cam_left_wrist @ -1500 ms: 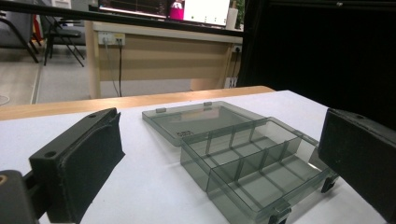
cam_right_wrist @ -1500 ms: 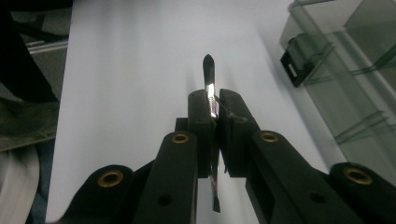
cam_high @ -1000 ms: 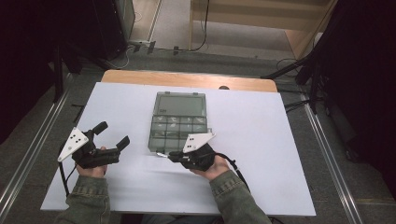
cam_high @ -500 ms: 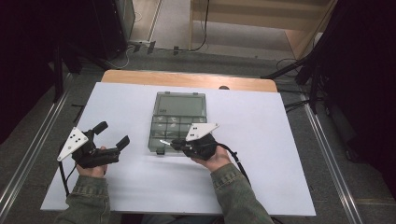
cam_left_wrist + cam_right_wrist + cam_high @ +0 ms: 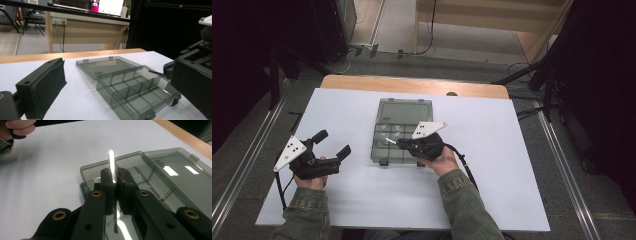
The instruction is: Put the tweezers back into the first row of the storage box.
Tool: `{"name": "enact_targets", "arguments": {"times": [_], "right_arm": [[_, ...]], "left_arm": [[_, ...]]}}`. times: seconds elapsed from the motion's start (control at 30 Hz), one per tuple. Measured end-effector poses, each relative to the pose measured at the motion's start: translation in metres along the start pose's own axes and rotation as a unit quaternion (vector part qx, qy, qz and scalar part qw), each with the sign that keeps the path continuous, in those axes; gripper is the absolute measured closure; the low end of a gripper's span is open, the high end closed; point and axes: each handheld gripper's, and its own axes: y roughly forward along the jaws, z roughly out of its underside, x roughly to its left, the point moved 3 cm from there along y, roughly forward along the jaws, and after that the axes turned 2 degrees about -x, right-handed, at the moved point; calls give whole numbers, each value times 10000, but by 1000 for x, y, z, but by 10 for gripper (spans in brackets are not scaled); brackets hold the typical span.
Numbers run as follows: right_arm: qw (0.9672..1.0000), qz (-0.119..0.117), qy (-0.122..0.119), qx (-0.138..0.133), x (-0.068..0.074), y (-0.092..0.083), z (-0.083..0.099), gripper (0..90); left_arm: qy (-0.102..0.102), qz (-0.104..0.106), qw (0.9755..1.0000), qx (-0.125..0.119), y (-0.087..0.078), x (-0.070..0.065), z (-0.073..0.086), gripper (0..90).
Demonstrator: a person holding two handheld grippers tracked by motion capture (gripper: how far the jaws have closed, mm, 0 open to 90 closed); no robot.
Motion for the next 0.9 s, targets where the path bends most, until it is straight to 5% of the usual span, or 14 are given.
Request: {"name": "enact_targets", "arguments": {"times": [0.6, 0.9], "right_arm": [[9958, 766, 491, 83, -40, 2, 16, 859], [9933, 816, 804, 182, -56, 11, 25, 859]], "left_arm": [[-110, 3, 9999, -29, 0, 2, 0, 0], [-188, -2, 9998, -43, 0, 3, 0, 0]]}}
